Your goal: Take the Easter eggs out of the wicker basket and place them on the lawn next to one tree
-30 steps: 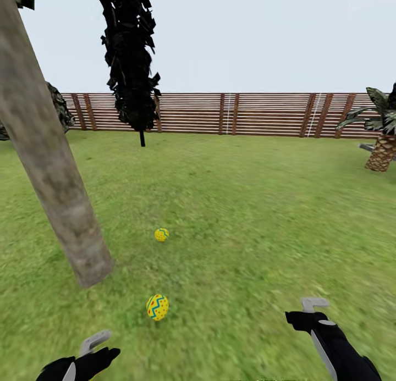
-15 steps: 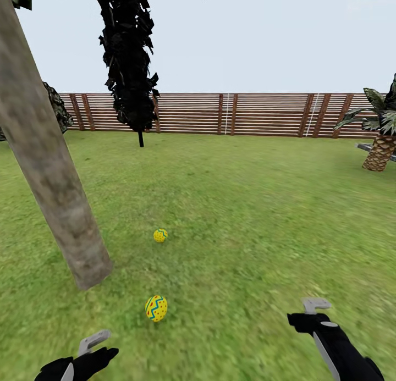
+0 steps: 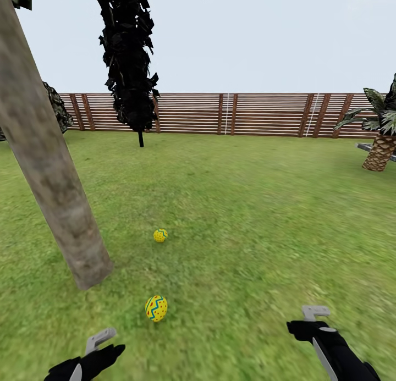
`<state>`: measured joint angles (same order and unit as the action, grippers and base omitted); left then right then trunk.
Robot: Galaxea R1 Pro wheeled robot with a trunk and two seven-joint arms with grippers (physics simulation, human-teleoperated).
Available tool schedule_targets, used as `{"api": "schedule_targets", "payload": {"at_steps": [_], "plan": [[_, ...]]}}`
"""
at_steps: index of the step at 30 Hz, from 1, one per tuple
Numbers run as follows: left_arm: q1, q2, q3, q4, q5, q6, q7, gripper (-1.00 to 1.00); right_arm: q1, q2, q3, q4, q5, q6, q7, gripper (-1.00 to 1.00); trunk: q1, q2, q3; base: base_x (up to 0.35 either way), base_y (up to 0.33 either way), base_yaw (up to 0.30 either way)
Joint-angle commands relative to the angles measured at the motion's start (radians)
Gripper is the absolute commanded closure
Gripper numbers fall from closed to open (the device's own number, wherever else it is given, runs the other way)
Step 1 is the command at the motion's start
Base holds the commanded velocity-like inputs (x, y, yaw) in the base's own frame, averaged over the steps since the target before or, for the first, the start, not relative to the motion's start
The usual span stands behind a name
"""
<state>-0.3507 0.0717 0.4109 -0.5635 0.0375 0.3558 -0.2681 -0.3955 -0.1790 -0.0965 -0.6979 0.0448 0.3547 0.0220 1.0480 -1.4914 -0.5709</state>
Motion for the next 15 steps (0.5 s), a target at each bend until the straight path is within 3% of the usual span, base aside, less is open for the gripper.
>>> {"api": "schedule_targets", "payload": {"at_steps": [1,15], "plan": [[-0.001,-0.001,0.005,-0.001,0.004,0.003,-0.005,-1.0,0.0,0.0,-0.002,-0.002,0.005,0.006,0.002,-1.0,0.0,-0.001,-0.001,0.0,0.0,0.0],[-0.001,-0.001,0.007,-0.002,0.005,-0.024,-0.005,-1.0,0.0,0.001,0.0,-0.002,0.004,0.005,0.001,-1.0,0.0,-0.001,-0.001,0.0,0.0,0.0]]}}
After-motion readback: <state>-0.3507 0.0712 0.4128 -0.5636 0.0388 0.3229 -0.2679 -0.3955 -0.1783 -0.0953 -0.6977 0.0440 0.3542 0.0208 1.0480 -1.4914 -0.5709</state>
